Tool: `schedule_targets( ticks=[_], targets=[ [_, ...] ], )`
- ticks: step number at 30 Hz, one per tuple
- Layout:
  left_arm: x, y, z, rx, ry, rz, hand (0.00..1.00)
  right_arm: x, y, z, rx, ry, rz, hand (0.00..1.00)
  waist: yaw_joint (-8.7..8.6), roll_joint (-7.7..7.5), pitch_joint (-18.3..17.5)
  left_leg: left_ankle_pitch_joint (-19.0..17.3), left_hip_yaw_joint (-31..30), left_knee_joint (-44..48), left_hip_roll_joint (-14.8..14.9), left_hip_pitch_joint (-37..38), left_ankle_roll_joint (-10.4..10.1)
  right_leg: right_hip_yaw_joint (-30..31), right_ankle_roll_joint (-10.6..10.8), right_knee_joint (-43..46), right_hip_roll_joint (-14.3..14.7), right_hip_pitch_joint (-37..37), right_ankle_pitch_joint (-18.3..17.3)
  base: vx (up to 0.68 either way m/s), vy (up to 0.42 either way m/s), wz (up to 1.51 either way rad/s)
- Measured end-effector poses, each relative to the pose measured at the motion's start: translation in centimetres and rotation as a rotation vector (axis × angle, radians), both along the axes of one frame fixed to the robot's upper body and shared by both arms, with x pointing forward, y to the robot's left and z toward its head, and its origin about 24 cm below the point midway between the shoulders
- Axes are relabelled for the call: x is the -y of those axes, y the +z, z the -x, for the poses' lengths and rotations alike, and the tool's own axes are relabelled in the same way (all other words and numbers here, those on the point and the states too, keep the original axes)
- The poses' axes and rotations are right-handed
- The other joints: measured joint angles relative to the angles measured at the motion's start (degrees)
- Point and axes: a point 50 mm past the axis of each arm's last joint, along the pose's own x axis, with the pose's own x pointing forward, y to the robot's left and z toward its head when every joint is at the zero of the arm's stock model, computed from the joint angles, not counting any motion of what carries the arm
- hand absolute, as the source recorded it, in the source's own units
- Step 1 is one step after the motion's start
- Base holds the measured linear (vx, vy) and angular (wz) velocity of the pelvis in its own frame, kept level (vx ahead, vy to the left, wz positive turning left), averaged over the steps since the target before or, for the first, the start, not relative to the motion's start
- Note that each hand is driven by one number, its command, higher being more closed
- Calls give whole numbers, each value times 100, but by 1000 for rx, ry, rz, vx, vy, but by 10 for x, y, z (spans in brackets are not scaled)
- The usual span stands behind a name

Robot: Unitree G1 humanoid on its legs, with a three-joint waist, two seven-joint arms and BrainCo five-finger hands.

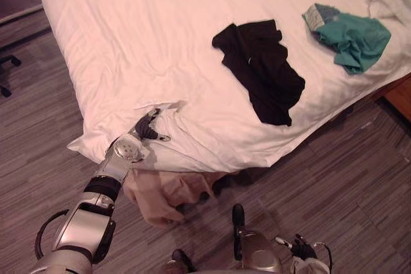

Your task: Tidy the bed and pick cloth on bed and put in laundry

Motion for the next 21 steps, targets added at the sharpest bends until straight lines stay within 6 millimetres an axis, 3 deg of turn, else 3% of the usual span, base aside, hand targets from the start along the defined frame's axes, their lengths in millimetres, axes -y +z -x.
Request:
schedule_targets(
  ticks=[4,6,7,12,13,14,15,16,20,21],
  targets=[
    [-3,-12,10,-28,3,-10,100,32,30,-22,150,-56,68,0,-16,12,-5,-37,-17,0,-34,12,58,12,127,-175,-39,104,88,-56,-3,0],
    [-7,-24,24,-39,1,38,100,64,59,-35,267,-138,152,0,-9,40,-22,-41,-126,0,-48,39,67,-72,178,-229,-65,209,130,-9,14,16],
    [-8,-28,29,-43,-1,49,100,70,64,-36,283,-150,173,0,-9,47,-27,-29,-167,-1,-53,46,46,-123,166,-228,-71,238,139,22,19,21],
    [-17,-70,88,-139,2,183,100,123,122,-47,400,-256,365,0,119,96,-111,-41,-478,-39,-59,224,45,-347,113,-231,-100,580,108,45,46,31],
    [-23,-89,113,-207,25,209,0,133,142,-56,434,-263,415,0,184,102,-234,-43,-551,-43,-77,205,46,-436,113,-232,-130,594,106,23,41,20],
    [-24,-97,123,-239,35,214,0,135,150,-60,452,-262,433,0,208,99,-287,-43,-588,-47,-85,197,46,-461,112,-232,-141,598,105,15,43,27],
    [-26,-114,147,-303,77,243,0,137,170,-74,503,-254,468,0,266,93,-365,-44,-659,-51,-102,206,47,-497,110,-233,-159,642,104,-2,33,22],
    [-24,-126,160,-332,114,284,0,136,183,-84,540,-235,491,100,340,89,-414,-53,-711,-49,-116,220,64,-531,110,-237,-174,686,104,-16,32,23],
    [-34,-155,193,-390,323,355,0,113,219,-122,644,-55,563,100,551,29,-540,-63,-962,-47,-139,205,84,-685,112,-243,-220,779,99,-74,17,24],
    [-51,-168,218,-426,496,355,0,89,231,-141,696,90,587,100,629,-17,-589,-63,-1023,-36,-144,191,88,-761,131,-267,-233,785,86,-102,-21,11]
  ],
)
